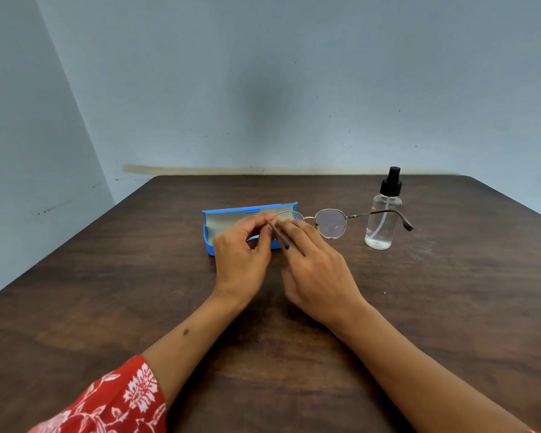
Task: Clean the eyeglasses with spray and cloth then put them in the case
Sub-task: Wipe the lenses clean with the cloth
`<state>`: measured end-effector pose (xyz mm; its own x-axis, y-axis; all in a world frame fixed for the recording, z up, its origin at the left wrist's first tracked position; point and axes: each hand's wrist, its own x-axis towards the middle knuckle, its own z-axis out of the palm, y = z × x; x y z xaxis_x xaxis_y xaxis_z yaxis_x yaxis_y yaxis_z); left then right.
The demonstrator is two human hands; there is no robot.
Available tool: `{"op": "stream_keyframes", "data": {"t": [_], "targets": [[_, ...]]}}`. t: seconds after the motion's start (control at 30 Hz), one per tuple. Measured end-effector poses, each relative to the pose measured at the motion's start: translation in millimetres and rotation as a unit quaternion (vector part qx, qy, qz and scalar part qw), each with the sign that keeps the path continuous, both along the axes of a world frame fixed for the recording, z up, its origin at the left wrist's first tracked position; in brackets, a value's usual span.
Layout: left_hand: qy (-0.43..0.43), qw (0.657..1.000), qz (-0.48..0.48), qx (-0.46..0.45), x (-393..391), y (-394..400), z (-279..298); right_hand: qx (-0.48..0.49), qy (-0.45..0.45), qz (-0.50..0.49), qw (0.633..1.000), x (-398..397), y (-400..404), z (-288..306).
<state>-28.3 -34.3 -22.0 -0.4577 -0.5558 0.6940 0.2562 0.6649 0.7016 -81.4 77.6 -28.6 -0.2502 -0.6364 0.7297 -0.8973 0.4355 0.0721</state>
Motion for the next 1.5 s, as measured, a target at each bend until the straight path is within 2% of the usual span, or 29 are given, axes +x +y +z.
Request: {"op": "stream_keyframes", "data": {"t": [0.17,0.33,0.5,0.7,0.9,1.07,1.23,1.4,1.5], "targets": [[0.000,1.000,-0.004,-0.004,-2.2,2.8,0.2,-0.001,-0.011,-0.070,0.997,-4.2,0.8,0.4],[-0.002,1.000,0.015,-0.002,-1.7,-2.8,0.4,0.009,0.005,0.000,1.000,-0.2,-0.3,0.3],[0.003,1.000,0.008,-0.002,-3.2,-1.5,-0.3,0.000,-0.008,-0.054,0.999,-3.4,1.4,0.8],[0.002,1.000,0.025,0.008,-3.2,-6.8,-1.1,0.001,-0.010,0.019,1.000,1.2,1.8,1.2],[0.007,0.999,0.012,0.040,-4.7,-4.6,1.2,-0.011,-0.020,-0.017,1.000,0.3,3.5,0.6],[0.003,0.999,0.027,0.028,-2.0,-6.0,1.6,-0.002,-0.019,0.052,0.998,2.9,1.3,-0.6],[0.002,0.999,0.014,0.038,-2.3,-5.0,2.8,-0.011,-0.021,-0.003,1.000,0.6,4.9,1.2],[0.001,0.999,0.028,0.019,-1.7,-4.9,3.4,-0.010,-0.018,0.046,0.999,1.9,1.7,-1.1],[0.003,0.999,0.025,0.027,-1.9,-5.4,3.7,-0.017,-0.024,0.025,0.999,0.8,3.1,0.2]]}}
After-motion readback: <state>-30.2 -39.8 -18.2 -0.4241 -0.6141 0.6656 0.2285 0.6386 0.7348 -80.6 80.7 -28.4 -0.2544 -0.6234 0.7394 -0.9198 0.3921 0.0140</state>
